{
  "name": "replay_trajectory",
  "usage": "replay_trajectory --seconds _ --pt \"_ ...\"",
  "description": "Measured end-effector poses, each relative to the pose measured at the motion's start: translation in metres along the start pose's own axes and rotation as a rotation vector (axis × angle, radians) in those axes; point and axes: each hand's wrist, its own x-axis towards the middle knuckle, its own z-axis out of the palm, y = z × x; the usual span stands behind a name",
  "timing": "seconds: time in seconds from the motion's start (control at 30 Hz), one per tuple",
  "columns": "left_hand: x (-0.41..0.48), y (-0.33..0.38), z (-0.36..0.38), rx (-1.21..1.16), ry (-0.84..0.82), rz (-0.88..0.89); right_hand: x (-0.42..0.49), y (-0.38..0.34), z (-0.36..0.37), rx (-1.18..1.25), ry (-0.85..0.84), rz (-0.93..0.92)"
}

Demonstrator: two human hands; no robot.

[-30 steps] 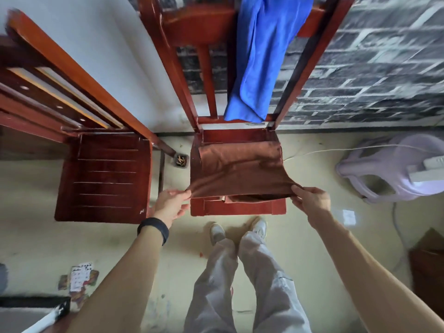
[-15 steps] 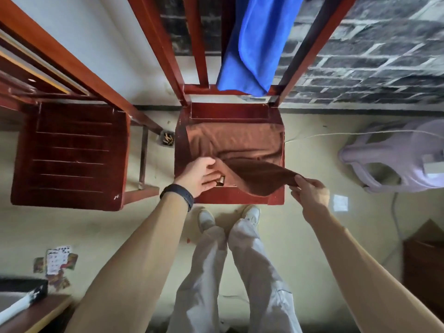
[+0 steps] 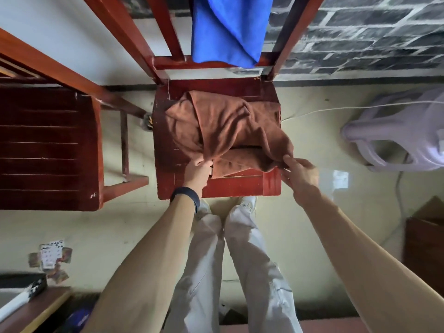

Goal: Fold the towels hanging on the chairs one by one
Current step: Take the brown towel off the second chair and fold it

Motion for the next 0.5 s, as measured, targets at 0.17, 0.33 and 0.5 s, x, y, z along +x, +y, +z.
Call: replay_trajectory --seconds 0.17,0.33,0.5 --pt "0.02 -0.021 0.014 0.611 0.12 0.298 0.006 0.01 0.007 -0.055 0.005 0.001" --pt "0.015 -0.021 0.011 0.717 0.204 0.451 0.01 0.022 0.002 -0.074 0.072 0.006" --pt "-0.003 -0.055 -0.03 0.855 0.222 0.654 0.006 0.032 -0.007 -0.084 0.122 0.019"
